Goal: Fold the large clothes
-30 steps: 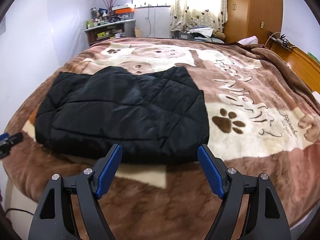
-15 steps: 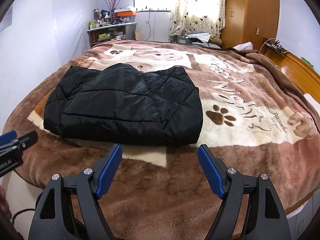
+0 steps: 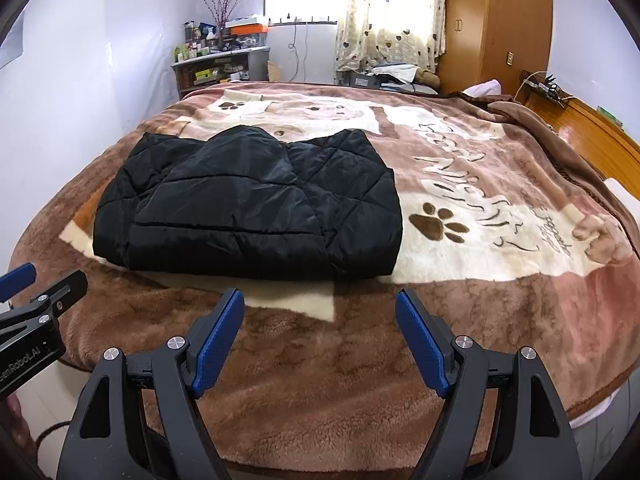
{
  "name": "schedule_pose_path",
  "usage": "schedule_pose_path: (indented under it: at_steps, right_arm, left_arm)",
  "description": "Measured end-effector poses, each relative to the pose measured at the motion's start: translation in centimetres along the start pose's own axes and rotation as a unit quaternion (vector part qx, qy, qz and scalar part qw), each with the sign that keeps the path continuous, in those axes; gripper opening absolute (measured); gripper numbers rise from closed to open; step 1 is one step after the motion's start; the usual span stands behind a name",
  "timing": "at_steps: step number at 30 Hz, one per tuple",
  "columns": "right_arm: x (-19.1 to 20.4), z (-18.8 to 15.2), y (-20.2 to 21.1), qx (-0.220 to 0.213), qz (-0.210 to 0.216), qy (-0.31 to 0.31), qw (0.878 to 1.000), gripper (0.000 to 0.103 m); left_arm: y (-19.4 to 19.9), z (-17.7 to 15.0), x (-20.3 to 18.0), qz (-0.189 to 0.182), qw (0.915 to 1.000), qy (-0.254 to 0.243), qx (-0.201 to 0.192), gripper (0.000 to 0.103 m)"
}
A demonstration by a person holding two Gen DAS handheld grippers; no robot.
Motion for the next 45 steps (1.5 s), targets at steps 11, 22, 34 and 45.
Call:
schedule_pose_path:
  at_steps: [11,22,34,45]
  right_arm:
    - [0.3,-0.3,0.3,0.0,0.0,0.002,1.0,0.078]
    - [0.5,-0.5,0.7,0.0,0.002,0.007,1.0,0.078]
    - [0.6,-0.6,0.8,0.001,0.003,0.008,1.0,0.078]
    - [0.8,-0.7,1.1,0.0,0.004,0.012,1.0,0.078]
  left_arm:
    - [0.5,-0.6,-0.2,-0.003,1.0,0.001,-0.003,0.082]
    - [1.0,-1.0,-0.3,-0.004,1.0,0.001,-0.001,0.082]
    - [1.4,-1.2,-0.3,-0.003,1.0,-0.003,-0.004,0.082]
    - [1.6,-1.4,-0.3,-0.004,1.0,-0.003,-0.004,0.082]
Point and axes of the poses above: each gripper's, at about its wrist camera, not at the fingertips, and y roughly against the way its jaws point, x to its left, z to its top, the point moved 1 cm from there along -y, roughly the way its jaws point, and after that the axes turned 6 degrees about z, right-handed, at the moved point
